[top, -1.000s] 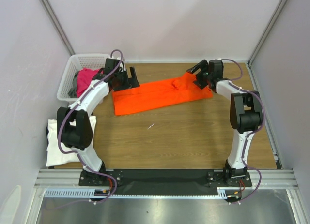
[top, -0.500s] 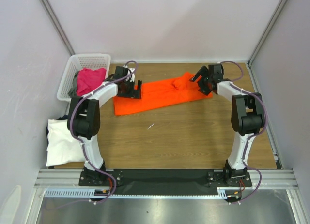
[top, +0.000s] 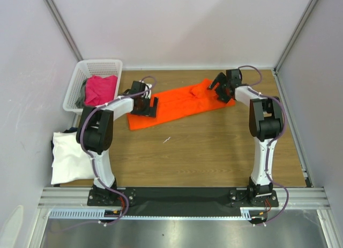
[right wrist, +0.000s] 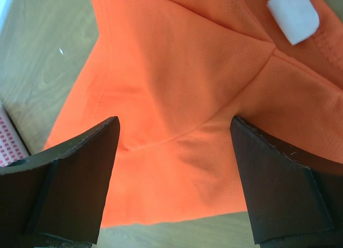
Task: Fold and stack the t-shirts
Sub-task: Fold the tshirt
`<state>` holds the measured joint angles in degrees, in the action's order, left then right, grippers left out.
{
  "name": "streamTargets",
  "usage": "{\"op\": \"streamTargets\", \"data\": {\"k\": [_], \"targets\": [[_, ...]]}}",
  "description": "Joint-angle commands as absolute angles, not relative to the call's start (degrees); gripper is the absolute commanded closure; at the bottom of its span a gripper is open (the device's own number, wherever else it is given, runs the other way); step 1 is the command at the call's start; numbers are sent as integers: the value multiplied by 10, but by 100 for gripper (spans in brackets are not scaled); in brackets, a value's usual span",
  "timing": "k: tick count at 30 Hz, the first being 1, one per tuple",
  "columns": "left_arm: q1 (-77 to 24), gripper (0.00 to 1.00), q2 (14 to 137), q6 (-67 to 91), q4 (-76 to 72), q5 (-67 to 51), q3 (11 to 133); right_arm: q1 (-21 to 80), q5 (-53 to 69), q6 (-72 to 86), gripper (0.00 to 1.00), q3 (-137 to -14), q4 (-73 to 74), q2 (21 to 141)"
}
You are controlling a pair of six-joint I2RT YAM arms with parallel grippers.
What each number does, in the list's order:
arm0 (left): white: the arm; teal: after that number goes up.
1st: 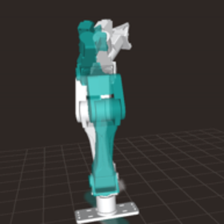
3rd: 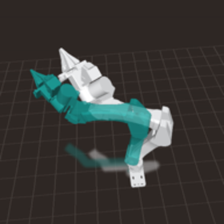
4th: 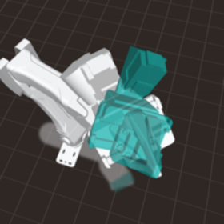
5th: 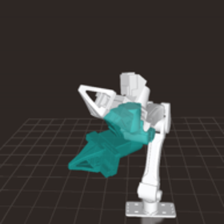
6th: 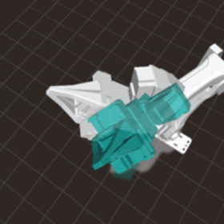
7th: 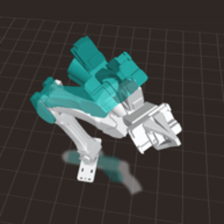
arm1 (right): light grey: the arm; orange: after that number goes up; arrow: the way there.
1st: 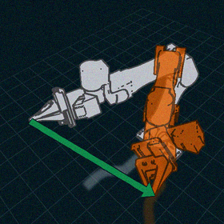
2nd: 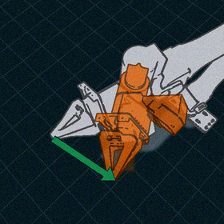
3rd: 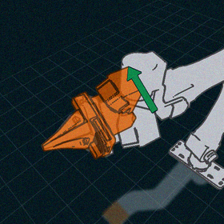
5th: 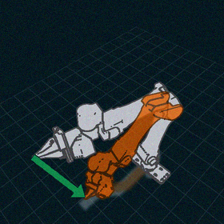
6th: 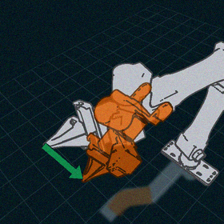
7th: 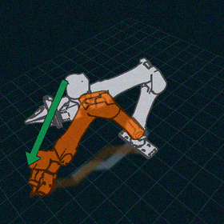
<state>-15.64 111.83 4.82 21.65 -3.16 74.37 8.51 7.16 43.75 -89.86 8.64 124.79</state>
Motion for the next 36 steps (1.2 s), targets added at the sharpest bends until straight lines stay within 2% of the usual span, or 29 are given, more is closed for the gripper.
{"op": "streamTargets", "data": {"k": [1,14,19,27,36], "targets": [[-212,3,1090,119,238,-46,689,86,75,413,10,-945,71,1280],[-429,3,961,284,275,-69,571,92,149,324,9,-1193,104,1447],[-539,3,977,360,267,-70,579,120,211,281,9,-1340,129,1527],[-626,3,1025,410,256,-55,620,163,197,272,6,-1339,115,1525],[-629,2,1016,398,225,-26,607,199,193,258,6,-1322,103,1515]]}}
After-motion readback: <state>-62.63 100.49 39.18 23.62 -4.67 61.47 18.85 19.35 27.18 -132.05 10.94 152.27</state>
